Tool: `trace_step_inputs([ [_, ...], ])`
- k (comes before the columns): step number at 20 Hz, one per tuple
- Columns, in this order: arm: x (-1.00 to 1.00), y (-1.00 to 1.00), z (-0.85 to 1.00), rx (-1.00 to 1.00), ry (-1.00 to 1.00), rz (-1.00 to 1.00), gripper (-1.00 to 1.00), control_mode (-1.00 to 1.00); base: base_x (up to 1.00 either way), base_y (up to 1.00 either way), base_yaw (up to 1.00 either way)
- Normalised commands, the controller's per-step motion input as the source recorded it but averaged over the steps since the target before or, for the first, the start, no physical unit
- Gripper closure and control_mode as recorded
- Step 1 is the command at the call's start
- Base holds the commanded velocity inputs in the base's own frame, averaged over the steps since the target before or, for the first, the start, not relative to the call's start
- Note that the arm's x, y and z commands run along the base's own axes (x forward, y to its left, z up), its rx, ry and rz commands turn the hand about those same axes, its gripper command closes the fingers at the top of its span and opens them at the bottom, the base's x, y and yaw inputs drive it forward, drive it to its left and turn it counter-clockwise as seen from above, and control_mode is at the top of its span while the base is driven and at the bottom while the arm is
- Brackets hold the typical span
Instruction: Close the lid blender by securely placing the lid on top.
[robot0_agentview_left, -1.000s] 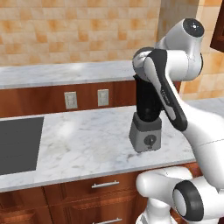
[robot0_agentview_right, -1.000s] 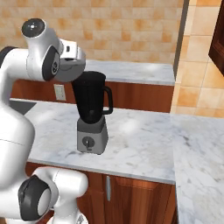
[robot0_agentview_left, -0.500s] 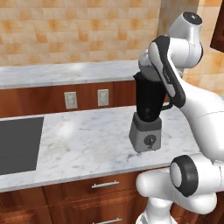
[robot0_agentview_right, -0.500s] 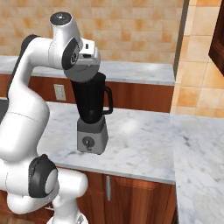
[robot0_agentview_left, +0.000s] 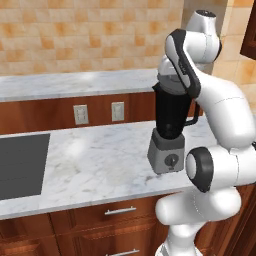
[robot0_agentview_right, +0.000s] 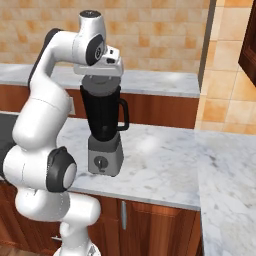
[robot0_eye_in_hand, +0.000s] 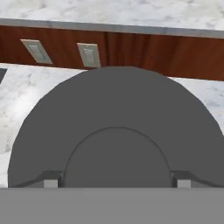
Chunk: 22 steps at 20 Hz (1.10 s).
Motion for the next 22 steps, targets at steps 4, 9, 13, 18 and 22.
trace_step_inputs([
  [4, 0.28, 0.00, -0.13, 0.00, 0.17, 0.00, 1.00, -1.00, 0.00, 0.00, 0.00],
  [9, 0.11, 0.00, -0.12, 0.00, 0.09, 0.00, 1.00, -1.00, 0.00, 0.00, 0.00],
  [13, -0.13, 0.00, -0.18, 0.00, 0.09, 0.00, 1.00, -1.00, 0.00, 0.00, 0.00],
  [18, -0.40, 0.00, -0.13, 0.00, 0.00, 0.00, 1.00, -1.00, 0.00, 0.00, 0.00],
  [22, -0.13, 0.02, 0.05, 0.00, 0.04, 0.00, 1.00, -1.00, 0.00, 0.00, 0.00],
])
